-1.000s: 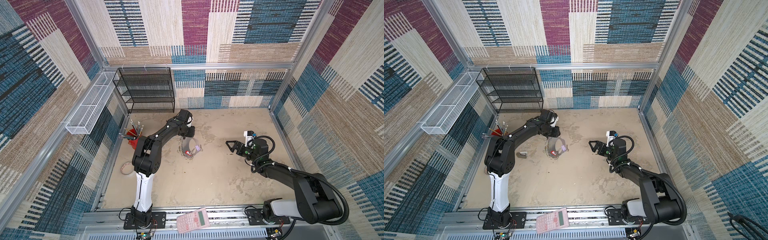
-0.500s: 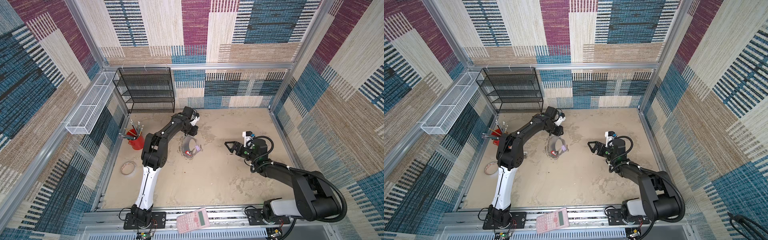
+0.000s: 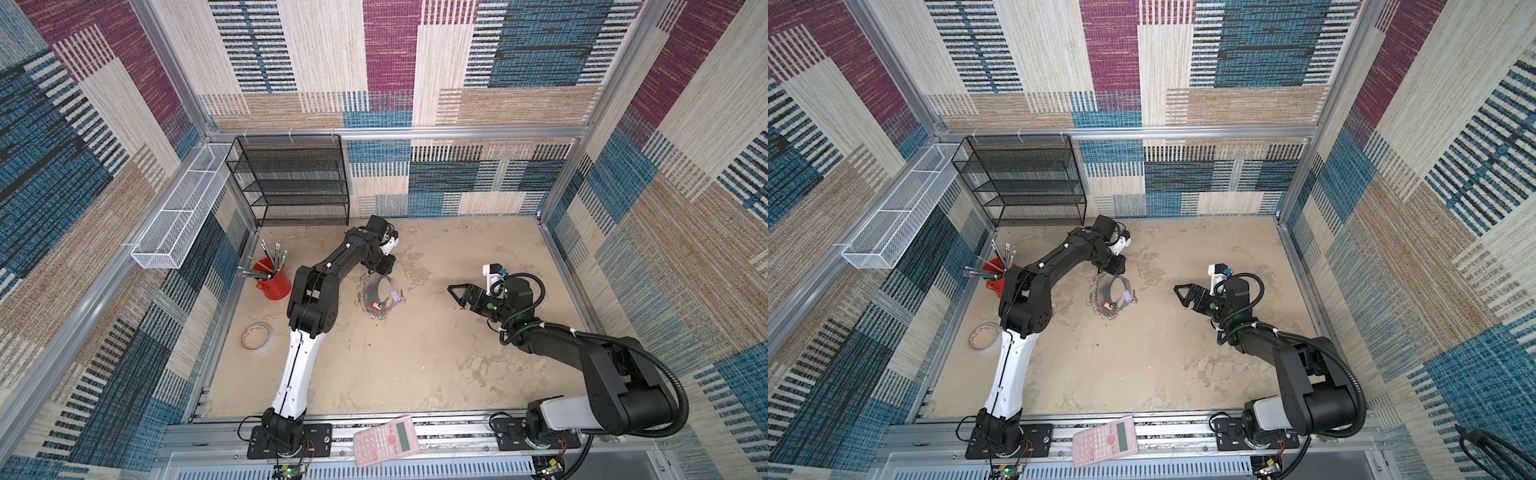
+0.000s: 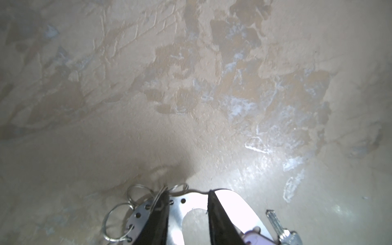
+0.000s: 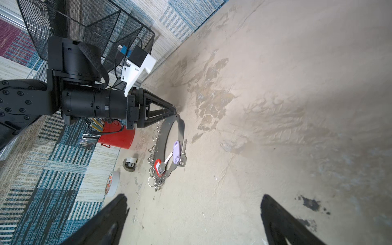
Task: Attach keys to a key ring
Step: Pick up the keyring from the center of the table.
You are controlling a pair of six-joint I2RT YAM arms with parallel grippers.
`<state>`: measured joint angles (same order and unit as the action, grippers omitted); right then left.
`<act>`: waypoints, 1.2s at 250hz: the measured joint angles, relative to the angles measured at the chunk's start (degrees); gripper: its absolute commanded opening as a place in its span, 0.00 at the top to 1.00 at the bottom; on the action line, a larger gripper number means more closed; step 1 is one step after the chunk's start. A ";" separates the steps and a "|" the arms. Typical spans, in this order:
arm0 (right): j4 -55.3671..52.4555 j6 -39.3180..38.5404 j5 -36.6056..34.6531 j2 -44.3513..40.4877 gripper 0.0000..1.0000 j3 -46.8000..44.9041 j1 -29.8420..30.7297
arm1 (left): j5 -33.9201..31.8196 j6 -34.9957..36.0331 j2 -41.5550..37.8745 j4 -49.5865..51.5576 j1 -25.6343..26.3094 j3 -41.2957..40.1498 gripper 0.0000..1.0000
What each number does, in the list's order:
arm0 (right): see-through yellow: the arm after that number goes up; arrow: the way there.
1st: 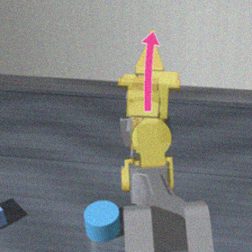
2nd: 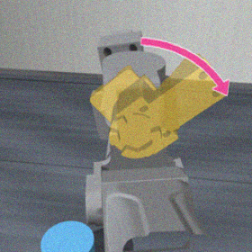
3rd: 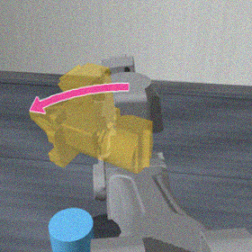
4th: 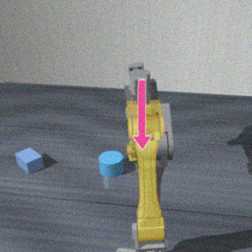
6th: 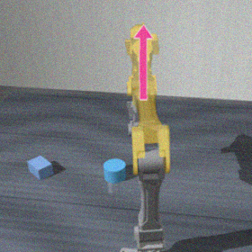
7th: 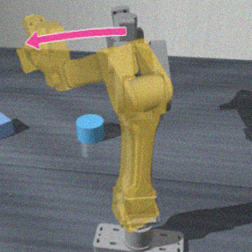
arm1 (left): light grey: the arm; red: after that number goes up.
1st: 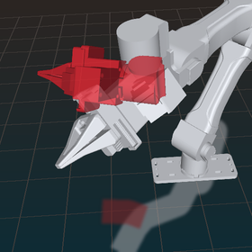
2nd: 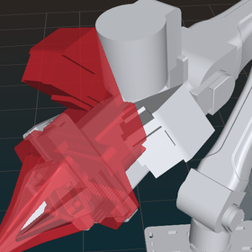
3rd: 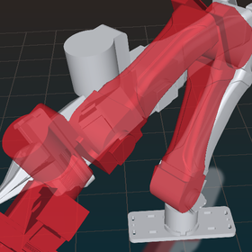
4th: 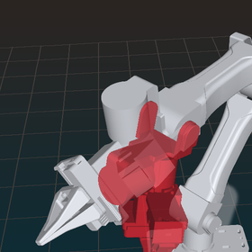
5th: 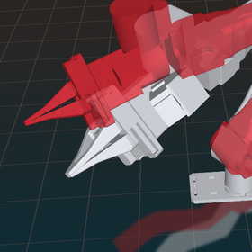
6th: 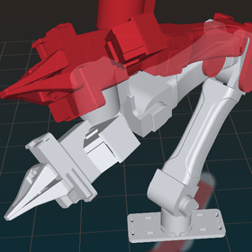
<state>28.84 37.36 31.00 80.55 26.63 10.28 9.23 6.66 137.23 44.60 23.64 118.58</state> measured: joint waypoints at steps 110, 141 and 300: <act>1.79 1.36 1.62 1.77 0.00 -0.11 0.09 | 0.04 0.13 0.85 0.50 0.00 1.09 0.64; 2.01 1.38 1.97 2.01 0.00 -0.11 0.11 | 0.61 0.13 1.22 0.72 0.00 1.64 0.65; 2.99 2.05 2.25 2.47 0.00 -0.37 0.13 | 4.57 -0.33 -0.90 1.86 -0.24 -1.27 0.90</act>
<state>31.83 39.42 33.26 83.02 26.26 10.41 13.80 6.33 136.33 46.46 23.40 117.32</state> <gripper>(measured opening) 0.995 0.138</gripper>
